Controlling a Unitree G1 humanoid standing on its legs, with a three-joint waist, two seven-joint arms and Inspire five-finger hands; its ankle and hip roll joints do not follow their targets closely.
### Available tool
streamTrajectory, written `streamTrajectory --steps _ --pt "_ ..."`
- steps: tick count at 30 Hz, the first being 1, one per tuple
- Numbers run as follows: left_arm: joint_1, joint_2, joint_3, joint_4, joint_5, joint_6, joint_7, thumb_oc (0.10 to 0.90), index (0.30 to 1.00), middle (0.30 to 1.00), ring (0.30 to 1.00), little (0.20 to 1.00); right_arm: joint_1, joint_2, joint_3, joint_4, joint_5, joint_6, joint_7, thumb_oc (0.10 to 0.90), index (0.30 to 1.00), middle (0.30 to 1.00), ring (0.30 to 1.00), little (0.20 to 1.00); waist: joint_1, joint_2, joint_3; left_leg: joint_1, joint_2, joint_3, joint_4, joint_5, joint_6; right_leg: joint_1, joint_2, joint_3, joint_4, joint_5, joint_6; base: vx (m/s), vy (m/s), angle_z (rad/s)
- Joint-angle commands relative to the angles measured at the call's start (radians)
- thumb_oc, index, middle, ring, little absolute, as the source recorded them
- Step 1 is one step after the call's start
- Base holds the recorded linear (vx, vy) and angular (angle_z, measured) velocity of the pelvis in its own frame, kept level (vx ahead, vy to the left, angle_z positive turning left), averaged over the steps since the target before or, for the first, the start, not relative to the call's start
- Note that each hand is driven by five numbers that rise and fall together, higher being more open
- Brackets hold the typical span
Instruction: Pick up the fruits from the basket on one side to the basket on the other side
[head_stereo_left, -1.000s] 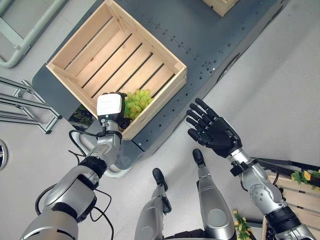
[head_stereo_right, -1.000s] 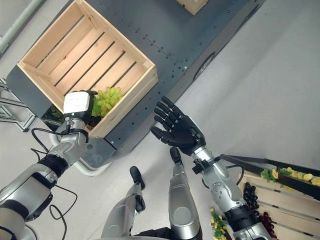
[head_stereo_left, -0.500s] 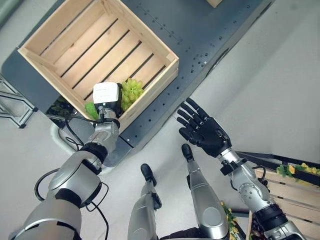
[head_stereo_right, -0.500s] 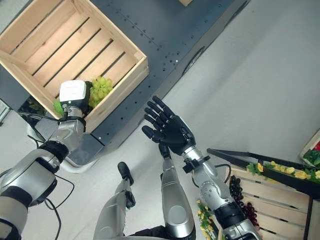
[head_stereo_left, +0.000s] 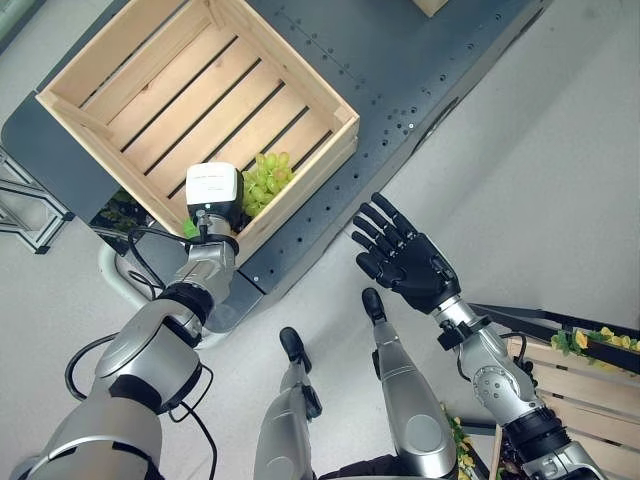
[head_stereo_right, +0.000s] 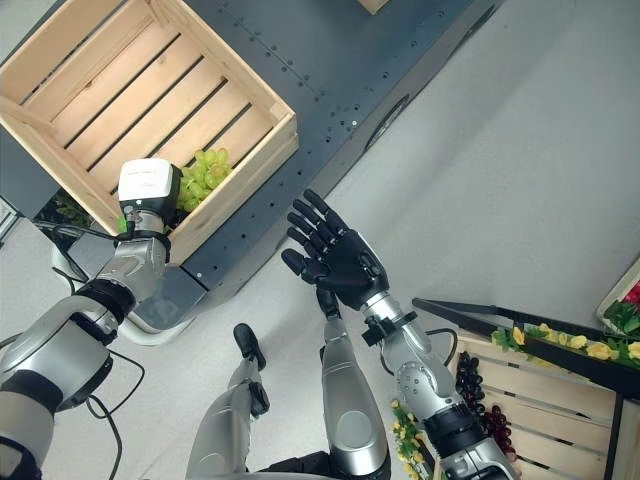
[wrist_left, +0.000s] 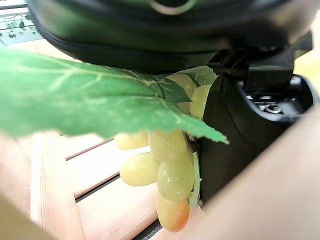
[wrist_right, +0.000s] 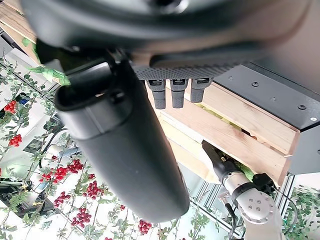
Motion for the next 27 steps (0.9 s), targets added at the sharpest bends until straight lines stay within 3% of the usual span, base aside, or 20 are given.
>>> streamTrajectory --steps 1,6,15,19,21,22,24,27 --pt "-0.064 0.075 0.028 -0.053 0.082 -0.080 0.127 0.400 0.300 0.300 0.300 0.300 0.008 0.008 -0.022 -0.107 0.022 -0.107 0.084 0.800 0.900 0.900 0.900 0.900 0.004 -0.067 -0.032 -0.043 0.071 -0.020 0.131 0.008 -0.030 0.078 -0.002 -0.037 -0.022 0.019 -0.039 -0.02 -0.006 0.07" --pt "-0.007 0.126 0.109 -0.136 0.075 -0.138 0.254 0.400 0.300 0.300 0.300 0.300 0.054 -0.015 -0.028 -0.124 0.038 -0.120 0.116 0.800 0.900 0.900 0.900 0.900 0.020 -0.046 -0.080 0.012 0.061 -0.027 0.092 0.008 -0.024 0.122 -0.002 -0.035 -0.037 0.008 -0.040 -0.01 0.000 0.02" --pt "0.180 0.255 0.241 -0.415 0.206 -0.133 0.326 0.400 0.300 0.300 0.300 0.300 0.125 -0.018 -0.058 -0.167 0.037 -0.119 0.078 0.800 0.900 0.900 0.900 0.900 0.079 -0.017 -0.196 0.128 0.032 -0.096 -0.032 0.038 -0.015 0.253 0.002 -0.024 -0.144 0.025 -0.037 -0.02 0.003 0.02" --pt "0.237 0.305 0.267 -0.497 0.228 -0.115 0.325 0.400 0.300 0.300 0.300 0.300 0.131 -0.029 -0.058 -0.178 0.030 -0.116 0.056 0.800 0.900 0.900 0.900 0.900 0.106 -0.004 -0.245 0.135 -0.025 -0.161 0.003 0.005 0.000 0.277 0.001 0.012 -0.171 0.041 -0.036 -0.09 0.153 -0.09" --pt "0.278 0.326 0.281 -0.549 0.255 -0.087 0.326 0.400 0.300 0.300 0.300 0.300 0.119 -0.035 -0.046 -0.182 0.023 -0.108 0.049 0.800 0.900 0.900 0.900 0.900 0.139 0.001 -0.269 0.124 -0.116 -0.250 0.060 -0.050 0.026 0.281 0.000 0.061 -0.174 0.054 -0.026 -0.11 0.266 -0.15" --pt "0.287 0.334 0.285 -0.572 0.258 -0.072 0.315 0.400 0.300 0.300 0.300 0.300 0.114 -0.034 -0.041 -0.183 0.022 -0.103 0.046 0.800 0.900 0.900 0.900 0.900 0.148 0.003 -0.273 0.123 -0.136 -0.270 0.068 -0.059 0.034 0.280 0.003 0.078 -0.167 0.056 -0.024 -0.10 0.273 -0.58" --pt "0.335 0.348 0.323 -0.638 0.348 -0.098 0.285 0.400 0.300 0.300 0.300 0.300 0.094 -0.025 -0.036 -0.185 0.035 -0.109 -0.005 0.800 0.900 0.900 0.900 0.900 0.172 0.008 -0.288 0.131 -0.180 -0.275 0.090 -0.083 0.050 0.282 -0.001 0.106 -0.177 0.078 -0.008 -0.13 0.285 -0.98" --pt "0.355 0.375 0.347 -0.705 0.406 -0.136 0.242 0.400 0.300 0.300 0.300 0.300 0.096 -0.001 -0.050 -0.190 0.023 -0.125 -0.042 0.800 0.900 0.900 0.900 0.900 0.182 0.010 -0.297 0.150 -0.202 -0.257 0.083 -0.089 0.061 0.277 -0.017 0.111 -0.178 0.102 0.018 -0.15 0.247 -0.71"
